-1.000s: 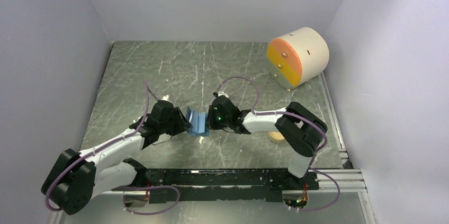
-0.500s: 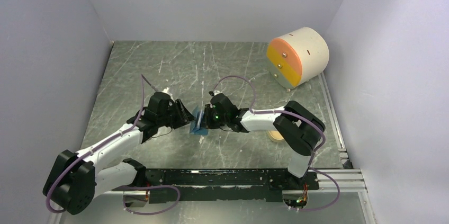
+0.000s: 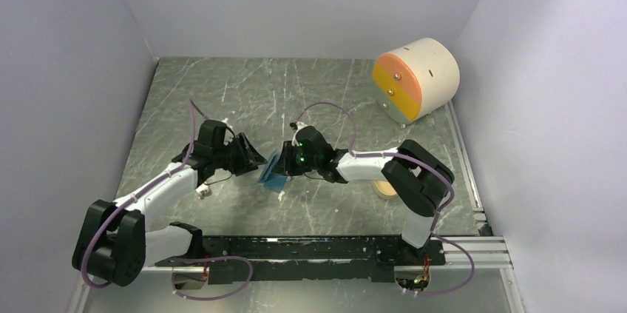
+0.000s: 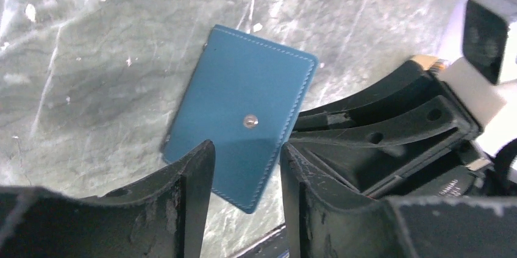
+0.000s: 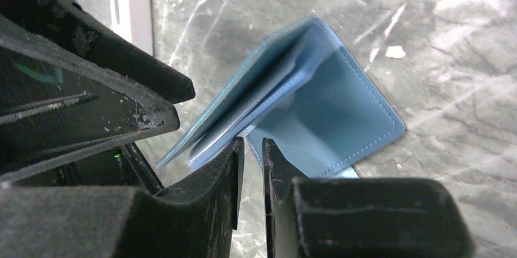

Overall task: Put the credit cards into the card holder
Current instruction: Open the card holder at the center of the board.

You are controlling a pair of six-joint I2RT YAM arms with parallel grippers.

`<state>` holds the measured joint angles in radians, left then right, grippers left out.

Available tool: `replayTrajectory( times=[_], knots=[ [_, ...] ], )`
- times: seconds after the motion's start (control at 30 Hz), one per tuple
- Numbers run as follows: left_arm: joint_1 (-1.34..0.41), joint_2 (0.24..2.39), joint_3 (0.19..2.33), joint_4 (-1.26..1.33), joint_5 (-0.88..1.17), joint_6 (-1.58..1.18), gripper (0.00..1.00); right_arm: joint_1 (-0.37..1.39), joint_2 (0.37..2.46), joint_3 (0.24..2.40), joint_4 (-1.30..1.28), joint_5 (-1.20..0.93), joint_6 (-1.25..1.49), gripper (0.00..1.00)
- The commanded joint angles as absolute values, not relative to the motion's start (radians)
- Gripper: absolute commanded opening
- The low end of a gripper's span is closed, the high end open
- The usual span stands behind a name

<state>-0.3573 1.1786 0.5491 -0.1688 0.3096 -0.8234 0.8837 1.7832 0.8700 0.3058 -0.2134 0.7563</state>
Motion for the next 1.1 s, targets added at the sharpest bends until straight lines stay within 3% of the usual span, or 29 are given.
replayTrajectory(
  times=[0.0,0.33,0.53,0.83,1.07],
  knots=[
    [-0.269,1.145,0.536,-0.088,0.527,-0.83,0.5,0.879,1.8,0.913,0.392,-0.263,0.766,0.22],
    [-0.192,1.251,0.6,-0.206,0.594,-0.682,0.54,0.878,1.885,0.984,0.389,-0.239,0.779,0.28],
    [-0.19,1.304,0.662,-0.276,0.53,-0.611,0.5,0.871,1.938,1.058,0.357,-0.221,0.775,0.29],
    [-0.19,1.338,0.659,-0.323,0.452,-0.621,0.26,0.856,1.916,1.068,0.265,-0.199,0.733,0.31],
    [-0.191,1.301,0.556,-0.17,0.594,-0.733,0.12,0.813,1.874,0.966,0.323,-0.3,0.764,0.34]
  ],
)
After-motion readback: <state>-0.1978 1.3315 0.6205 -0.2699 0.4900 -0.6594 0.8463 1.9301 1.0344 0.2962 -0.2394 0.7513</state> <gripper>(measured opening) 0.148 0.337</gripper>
